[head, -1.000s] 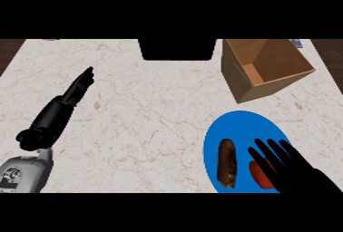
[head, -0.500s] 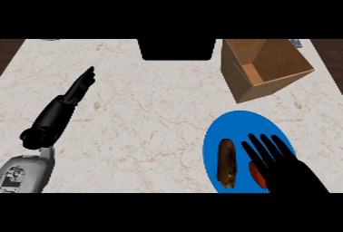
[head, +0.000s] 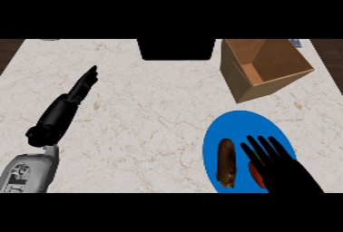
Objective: Pick the bell pepper from the plate and place it in the cardboard box
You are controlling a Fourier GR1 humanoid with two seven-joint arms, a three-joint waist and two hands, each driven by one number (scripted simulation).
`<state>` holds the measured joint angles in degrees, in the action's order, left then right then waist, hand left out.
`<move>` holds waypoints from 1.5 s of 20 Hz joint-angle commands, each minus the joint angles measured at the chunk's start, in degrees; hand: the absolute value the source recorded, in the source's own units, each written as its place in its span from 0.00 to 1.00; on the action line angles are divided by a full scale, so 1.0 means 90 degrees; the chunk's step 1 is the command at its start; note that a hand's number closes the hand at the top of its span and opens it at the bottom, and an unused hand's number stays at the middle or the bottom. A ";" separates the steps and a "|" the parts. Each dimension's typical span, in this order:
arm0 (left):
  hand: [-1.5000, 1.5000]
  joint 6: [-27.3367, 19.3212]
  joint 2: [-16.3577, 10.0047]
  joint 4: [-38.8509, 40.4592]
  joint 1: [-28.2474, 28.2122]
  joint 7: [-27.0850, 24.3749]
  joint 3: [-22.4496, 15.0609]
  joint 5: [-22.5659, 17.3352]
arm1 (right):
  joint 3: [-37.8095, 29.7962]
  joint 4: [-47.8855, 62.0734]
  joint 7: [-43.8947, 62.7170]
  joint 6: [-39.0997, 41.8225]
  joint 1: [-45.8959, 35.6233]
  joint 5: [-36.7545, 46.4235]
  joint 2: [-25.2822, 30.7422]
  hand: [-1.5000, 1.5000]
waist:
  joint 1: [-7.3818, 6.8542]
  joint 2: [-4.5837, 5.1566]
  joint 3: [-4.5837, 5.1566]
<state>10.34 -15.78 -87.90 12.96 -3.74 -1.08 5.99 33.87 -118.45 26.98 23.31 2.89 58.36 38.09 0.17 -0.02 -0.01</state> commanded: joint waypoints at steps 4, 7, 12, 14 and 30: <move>0.50 0.0266 -0.0038 -0.0858 -0.0546 0.0331 0.0143 -0.0136 | -0.0642 0.1043 -0.0703 -0.0295 -0.0130 0.0280 -0.0121 0.00 | -0.0045 -0.0005 -0.0001; 0.50 0.0012 0.0266 -0.0268 -0.0221 0.0002 0.0075 0.0225 | -0.0558 0.1163 -0.0783 -0.0263 -0.0058 0.0497 -0.0548 0.00 | -0.0019 0.0001 0.0000; 0.50 0.0113 0.0274 -0.0066 -0.0518 -0.0358 0.0077 0.0395 | -0.0451 0.1522 -0.1194 -0.0427 0.0057 0.0819 -0.0715 0.00 | -0.0020 0.0001 0.0001; 0.50 0.0316 0.0080 -0.0110 -0.0245 -0.0202 0.0299 0.0201 | -0.0306 0.1360 -0.1279 -0.0130 -0.0338 0.0907 -0.0835 1.00 | -0.0034 0.0001 0.0001; 0.50 0.0546 0.0359 -0.0158 0.0294 0.0058 0.0012 0.0193 | -0.1341 0.3380 -0.0479 -0.0865 -0.2266 0.0957 -0.3535 1.00 | -0.0646 0.0224 -0.0006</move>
<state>14.52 -13.27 -88.95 13.92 -3.59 0.55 7.68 25.95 -93.85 14.32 13.13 -10.10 69.98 17.69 -2.68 0.66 0.42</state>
